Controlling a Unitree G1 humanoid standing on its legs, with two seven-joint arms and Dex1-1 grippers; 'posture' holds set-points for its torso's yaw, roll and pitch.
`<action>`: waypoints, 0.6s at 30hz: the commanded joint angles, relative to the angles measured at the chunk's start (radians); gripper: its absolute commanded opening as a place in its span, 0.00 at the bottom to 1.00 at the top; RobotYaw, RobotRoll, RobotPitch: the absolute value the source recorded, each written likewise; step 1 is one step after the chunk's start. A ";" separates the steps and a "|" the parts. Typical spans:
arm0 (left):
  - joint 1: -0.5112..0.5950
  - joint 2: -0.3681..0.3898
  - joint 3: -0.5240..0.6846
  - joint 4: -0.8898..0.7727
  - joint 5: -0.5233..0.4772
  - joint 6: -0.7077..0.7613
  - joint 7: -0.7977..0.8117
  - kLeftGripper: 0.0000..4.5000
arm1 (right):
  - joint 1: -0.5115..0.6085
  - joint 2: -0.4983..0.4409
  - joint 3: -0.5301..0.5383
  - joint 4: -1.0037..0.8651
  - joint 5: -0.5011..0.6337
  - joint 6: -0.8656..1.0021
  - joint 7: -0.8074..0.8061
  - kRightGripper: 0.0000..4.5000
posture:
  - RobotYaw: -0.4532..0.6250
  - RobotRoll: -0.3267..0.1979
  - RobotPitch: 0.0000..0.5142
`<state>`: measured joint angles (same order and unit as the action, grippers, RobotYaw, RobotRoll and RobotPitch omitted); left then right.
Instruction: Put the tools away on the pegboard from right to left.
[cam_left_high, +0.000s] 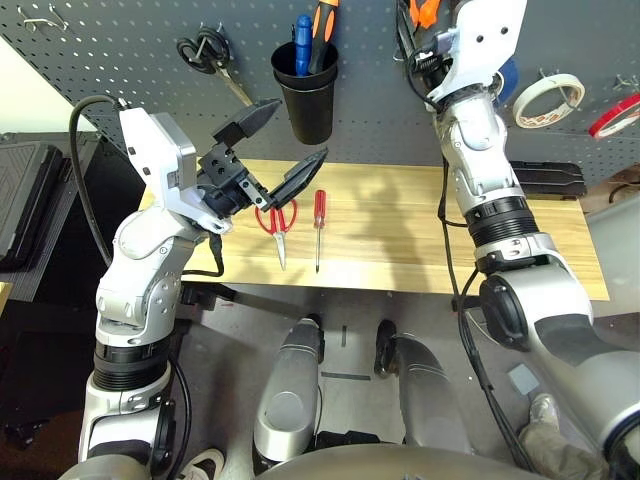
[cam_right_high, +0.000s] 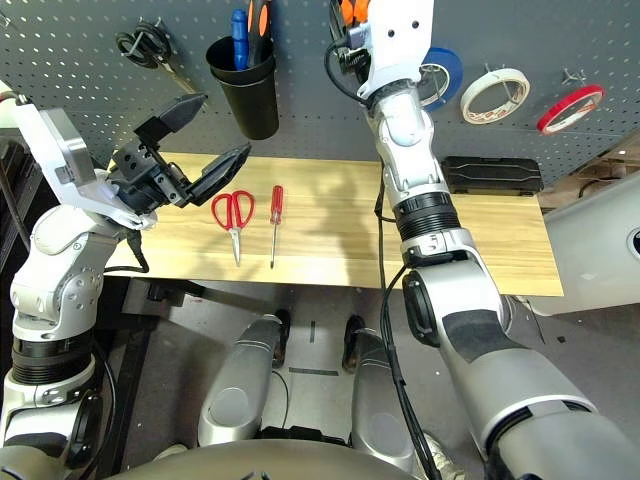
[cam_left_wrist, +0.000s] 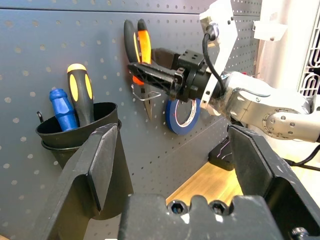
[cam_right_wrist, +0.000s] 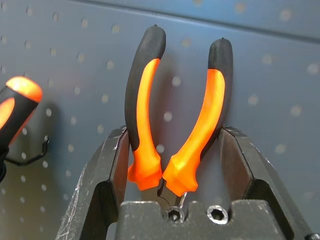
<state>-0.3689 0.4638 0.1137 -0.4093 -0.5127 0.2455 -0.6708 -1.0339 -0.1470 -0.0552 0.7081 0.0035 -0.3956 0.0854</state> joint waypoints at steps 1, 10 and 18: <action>0.011 0.008 -0.006 -0.012 -0.001 0.010 0.002 1.00 | 0.019 0.001 -0.011 0.012 0.005 -0.021 -0.005 0.73 | 0.74 0.62 0.53; 0.008 0.008 -0.011 -0.005 0.004 0.005 0.004 1.00 | 0.098 -0.019 -0.007 -0.072 0.019 -0.116 0.048 1.00 | 0.74 0.62 0.53; 0.034 0.008 -0.017 -0.001 0.015 0.008 0.011 1.00 | 0.319 -0.082 0.011 -0.300 0.065 -0.146 0.189 1.00 | 0.74 0.62 0.53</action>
<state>-0.3600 0.4698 0.1078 -0.4094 -0.5078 0.2507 -0.6627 -0.7577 -0.2159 -0.0519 0.4610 0.0462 -0.5381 0.2399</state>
